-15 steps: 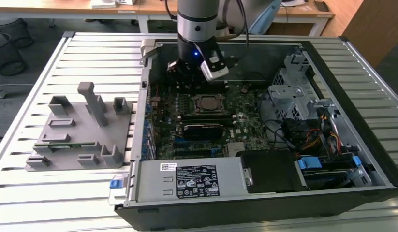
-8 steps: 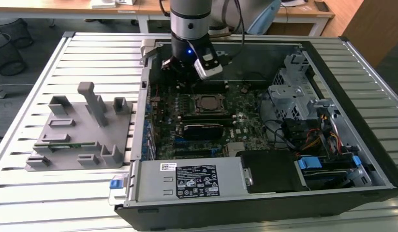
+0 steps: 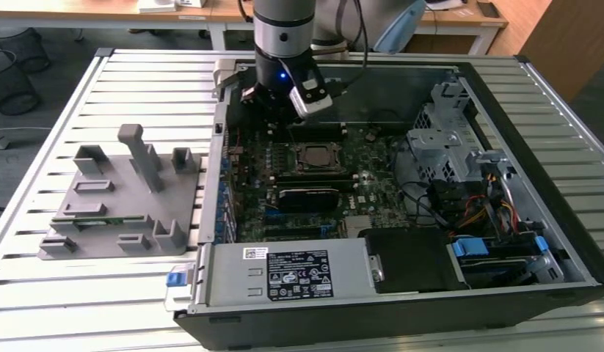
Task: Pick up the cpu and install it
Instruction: 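Install the first cpu locking lever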
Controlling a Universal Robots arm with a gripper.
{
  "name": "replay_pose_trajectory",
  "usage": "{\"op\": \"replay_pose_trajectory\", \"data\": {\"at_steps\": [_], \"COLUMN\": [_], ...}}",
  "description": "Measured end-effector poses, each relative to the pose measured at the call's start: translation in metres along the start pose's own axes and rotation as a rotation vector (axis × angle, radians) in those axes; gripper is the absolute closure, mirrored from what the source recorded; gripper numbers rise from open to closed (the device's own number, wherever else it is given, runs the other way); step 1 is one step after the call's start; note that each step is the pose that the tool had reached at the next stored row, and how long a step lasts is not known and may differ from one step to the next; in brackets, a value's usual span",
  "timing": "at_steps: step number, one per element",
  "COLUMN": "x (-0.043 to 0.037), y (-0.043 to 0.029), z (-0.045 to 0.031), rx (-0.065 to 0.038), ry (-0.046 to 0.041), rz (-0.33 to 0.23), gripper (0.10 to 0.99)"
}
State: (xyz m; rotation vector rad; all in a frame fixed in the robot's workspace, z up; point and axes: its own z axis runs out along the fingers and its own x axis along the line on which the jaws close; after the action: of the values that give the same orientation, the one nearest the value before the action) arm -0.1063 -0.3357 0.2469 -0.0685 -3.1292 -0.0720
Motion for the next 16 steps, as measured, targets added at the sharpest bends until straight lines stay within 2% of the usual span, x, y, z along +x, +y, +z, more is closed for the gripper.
{"op": "replay_pose_trajectory", "data": {"at_steps": [3,16], "x": [0.0008,0.0079], "y": [0.0039,0.0099], "z": [-0.0001,-0.0069], "rx": [0.000,-0.003], "ry": [0.0000,-0.0006], "rz": [0.000,0.000], "gripper": [0.980,0.980]}}
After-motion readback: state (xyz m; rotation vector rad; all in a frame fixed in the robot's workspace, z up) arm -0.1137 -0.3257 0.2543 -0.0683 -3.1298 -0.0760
